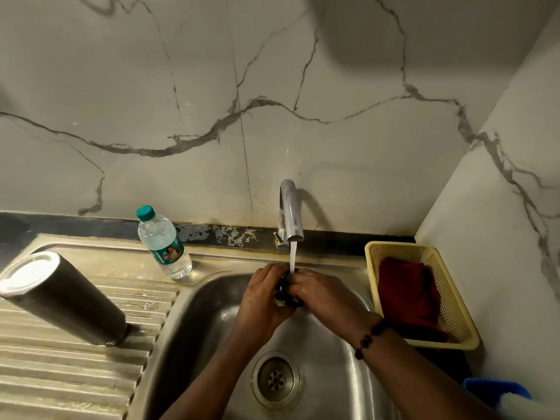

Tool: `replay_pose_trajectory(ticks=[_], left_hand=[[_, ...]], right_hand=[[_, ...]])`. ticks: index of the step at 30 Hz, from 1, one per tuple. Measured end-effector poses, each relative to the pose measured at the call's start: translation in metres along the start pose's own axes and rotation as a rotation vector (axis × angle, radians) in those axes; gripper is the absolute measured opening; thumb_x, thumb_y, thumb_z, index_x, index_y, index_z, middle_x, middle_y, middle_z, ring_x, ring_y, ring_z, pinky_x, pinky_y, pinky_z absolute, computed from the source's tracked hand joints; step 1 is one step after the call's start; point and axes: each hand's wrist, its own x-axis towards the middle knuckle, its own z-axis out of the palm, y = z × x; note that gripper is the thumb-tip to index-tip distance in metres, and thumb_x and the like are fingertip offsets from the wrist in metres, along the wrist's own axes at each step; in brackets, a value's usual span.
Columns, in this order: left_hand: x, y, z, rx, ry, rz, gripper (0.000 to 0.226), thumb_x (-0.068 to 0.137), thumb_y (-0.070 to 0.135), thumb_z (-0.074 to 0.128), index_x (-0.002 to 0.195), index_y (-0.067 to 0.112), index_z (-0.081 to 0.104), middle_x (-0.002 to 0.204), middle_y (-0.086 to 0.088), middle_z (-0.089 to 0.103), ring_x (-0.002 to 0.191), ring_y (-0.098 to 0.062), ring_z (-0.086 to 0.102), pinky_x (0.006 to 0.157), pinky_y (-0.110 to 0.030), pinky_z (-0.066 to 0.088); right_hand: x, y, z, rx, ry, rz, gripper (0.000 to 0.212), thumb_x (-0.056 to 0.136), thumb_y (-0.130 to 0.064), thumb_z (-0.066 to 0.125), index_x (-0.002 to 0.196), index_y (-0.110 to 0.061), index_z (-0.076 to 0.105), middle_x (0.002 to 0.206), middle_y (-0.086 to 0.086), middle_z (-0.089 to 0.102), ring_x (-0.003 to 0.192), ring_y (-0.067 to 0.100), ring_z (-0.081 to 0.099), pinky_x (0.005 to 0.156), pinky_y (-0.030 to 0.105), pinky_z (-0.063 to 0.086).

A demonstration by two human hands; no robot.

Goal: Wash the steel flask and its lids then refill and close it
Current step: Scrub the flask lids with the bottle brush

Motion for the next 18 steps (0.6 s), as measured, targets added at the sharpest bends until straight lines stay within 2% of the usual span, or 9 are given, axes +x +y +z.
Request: replay_pose_trajectory(ticks=[2,3,5,7,9,11,14,16,18], left_hand=[[-0.001,0.003,0.002,0.007,0.02,0.019,0.064,0.072,0.022,0.086,0.127,0.024,0.053,0.123,0.015,0.052,0.113,-0.002,0.05,0.094,-0.016,0.046],[-0.002,0.005,0.003,-0.003,0.04,0.024,0.065,0.071,0.021,0.086,0.127,0.022,0.054,0.123,0.013,0.053,0.112,-0.002,0.049,0.094,-0.016,0.046],[-0.005,0.008,0.007,-0.02,0.1,0.032,0.067,0.07,0.02,0.087,0.128,0.019,0.054,0.123,0.013,0.052,0.112,0.0,0.047,0.097,-0.011,0.041],[-0.004,0.008,0.007,-0.003,0.134,0.033,0.07,0.069,0.021,0.088,0.13,0.019,0.054,0.123,0.011,0.053,0.113,0.001,0.045,0.098,-0.006,0.036],[-0.002,0.003,0.002,0.037,0.123,0.034,0.073,0.067,0.021,0.089,0.132,0.019,0.053,0.124,0.005,0.057,0.113,0.001,0.044,0.097,-0.009,0.037],[0.001,0.001,-0.005,0.061,0.056,0.012,0.072,0.068,0.025,0.089,0.132,0.018,0.056,0.124,0.003,0.06,0.111,0.002,0.045,0.093,-0.006,0.035],[0.0,0.005,-0.007,-0.027,-0.079,-0.096,0.071,0.069,0.027,0.088,0.132,0.018,0.056,0.121,0.006,0.062,0.103,0.0,0.054,0.085,0.002,0.037],[0.0,0.007,-0.004,-0.096,-0.067,-0.2,0.069,0.069,0.021,0.089,0.13,0.02,0.056,0.113,0.014,0.061,0.098,0.001,0.057,0.08,0.002,0.04],[0.002,0.006,-0.002,-0.145,-0.01,-0.269,0.067,0.068,0.021,0.09,0.124,0.027,0.055,0.104,0.021,0.059,0.095,0.004,0.059,0.078,0.001,0.042]], right_hand=[[0.005,-0.004,-0.001,-0.036,0.019,0.139,0.024,0.098,-0.024,0.056,0.119,-0.019,0.067,0.097,-0.009,0.066,0.084,0.002,0.062,0.074,0.009,0.044],[0.007,-0.005,0.002,0.031,0.074,0.151,0.021,0.097,-0.02,0.059,0.113,-0.017,0.07,0.095,-0.007,0.069,0.085,0.006,0.065,0.075,0.01,0.047],[0.006,-0.005,0.007,0.365,0.201,0.187,0.013,0.092,-0.009,0.064,0.096,-0.016,0.074,0.087,-0.002,0.074,0.084,0.013,0.07,0.072,0.016,0.055],[-0.001,-0.007,0.005,0.687,0.183,0.256,0.018,0.09,-0.003,0.064,0.093,-0.017,0.075,0.086,0.001,0.075,0.084,0.015,0.071,0.072,0.02,0.057],[-0.006,-0.002,0.002,0.547,0.129,0.116,0.019,0.093,-0.005,0.061,0.103,-0.015,0.073,0.102,0.001,0.074,0.095,0.01,0.069,0.084,0.023,0.057],[-0.005,0.004,-0.006,0.241,0.031,-0.056,0.02,0.095,-0.005,0.057,0.108,-0.011,0.071,0.114,0.0,0.069,0.103,0.008,0.065,0.092,0.023,0.053],[0.008,0.002,-0.011,-0.209,-0.204,-0.09,0.024,0.097,-0.009,0.054,0.118,-0.01,0.067,0.119,0.006,0.066,0.108,0.017,0.063,0.096,0.028,0.05],[0.012,-0.003,-0.011,-0.255,-0.175,-0.012,0.022,0.098,-0.014,0.054,0.115,-0.012,0.068,0.116,0.006,0.066,0.107,0.019,0.063,0.095,0.029,0.05],[0.014,0.003,-0.007,-0.054,0.033,-0.085,0.017,0.095,-0.01,0.057,0.102,-0.014,0.072,0.108,0.003,0.069,0.1,0.014,0.064,0.09,0.028,0.053]])
